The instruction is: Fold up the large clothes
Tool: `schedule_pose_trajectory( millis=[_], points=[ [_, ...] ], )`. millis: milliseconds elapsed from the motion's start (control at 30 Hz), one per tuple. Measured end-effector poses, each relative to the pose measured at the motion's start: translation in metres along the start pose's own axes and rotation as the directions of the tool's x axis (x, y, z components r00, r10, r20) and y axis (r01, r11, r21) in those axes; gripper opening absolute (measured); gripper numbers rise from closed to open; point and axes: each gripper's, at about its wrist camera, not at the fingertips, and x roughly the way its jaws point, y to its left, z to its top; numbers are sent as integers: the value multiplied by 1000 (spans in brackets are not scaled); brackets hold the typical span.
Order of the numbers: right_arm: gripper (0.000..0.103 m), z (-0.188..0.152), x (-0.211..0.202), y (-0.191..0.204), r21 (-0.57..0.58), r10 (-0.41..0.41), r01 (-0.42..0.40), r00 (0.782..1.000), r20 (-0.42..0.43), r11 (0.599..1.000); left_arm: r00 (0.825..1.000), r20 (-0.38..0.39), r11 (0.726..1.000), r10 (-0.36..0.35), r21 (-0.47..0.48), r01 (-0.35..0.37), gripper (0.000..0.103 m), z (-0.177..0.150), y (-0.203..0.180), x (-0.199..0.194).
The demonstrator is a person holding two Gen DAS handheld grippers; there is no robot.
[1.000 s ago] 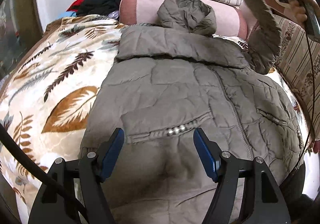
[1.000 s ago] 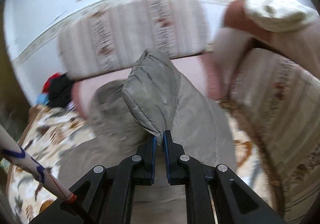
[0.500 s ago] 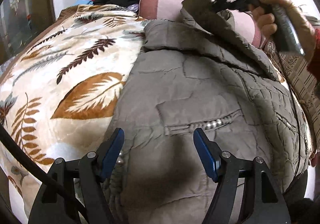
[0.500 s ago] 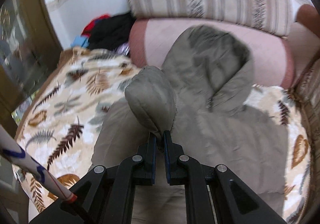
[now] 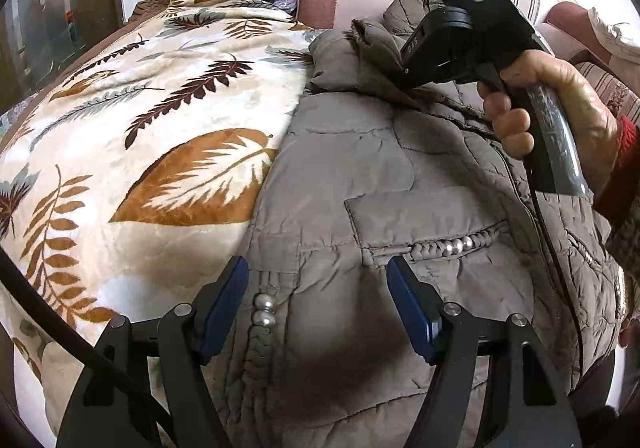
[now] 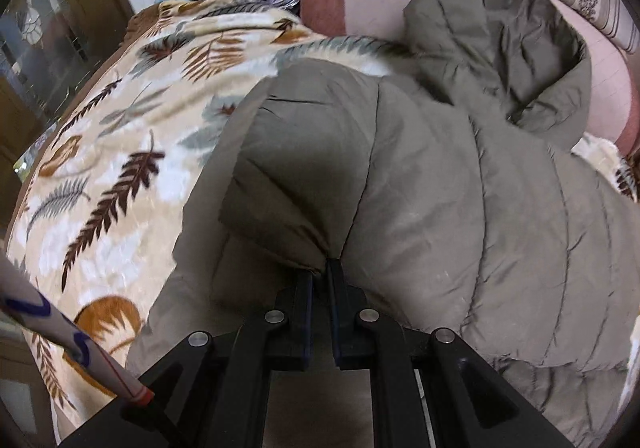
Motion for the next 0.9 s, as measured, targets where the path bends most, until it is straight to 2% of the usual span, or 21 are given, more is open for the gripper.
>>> schedule_pose_trajectory(
  millis=[67,233,267,367,400,533,667,800,900],
  points=[
    [8,-5,0,1,-20,5,-5,1000,-2,1000,1000,-5,1000,-1,9,1,71,0,-5,0],
    [11,-15,-4,12,-111,-42,43,999,11,993,1000,3,999,16,37,-16,71,0,-15,-7],
    [17,-17,-7,12,-106,-42,44,999,21,993,1000,5,999,22,39,-22,71,1,-15,-8],
    [48,-22,-21,7,-41,16,-13,998,55,999,999,10,998,46,49,-46,71,1,-15,-14],
    [55,-25,-28,4,-25,26,-25,997,74,999,998,14,997,57,54,-58,71,2,-15,-17],
    [56,-41,-58,-20,1,-5,5,989,146,1000,995,20,994,95,45,-96,71,8,-11,-19],
    [56,-49,-82,-79,93,-132,115,971,200,989,995,-7,995,95,33,-95,71,13,-15,-12],
    [56,-57,-81,-157,262,-234,190,961,147,946,995,-16,994,95,52,-94,71,16,-28,-9],
    [56,-71,-70,-196,330,-278,235,957,89,914,995,-15,992,101,81,-99,71,17,-39,-11]
  ],
)
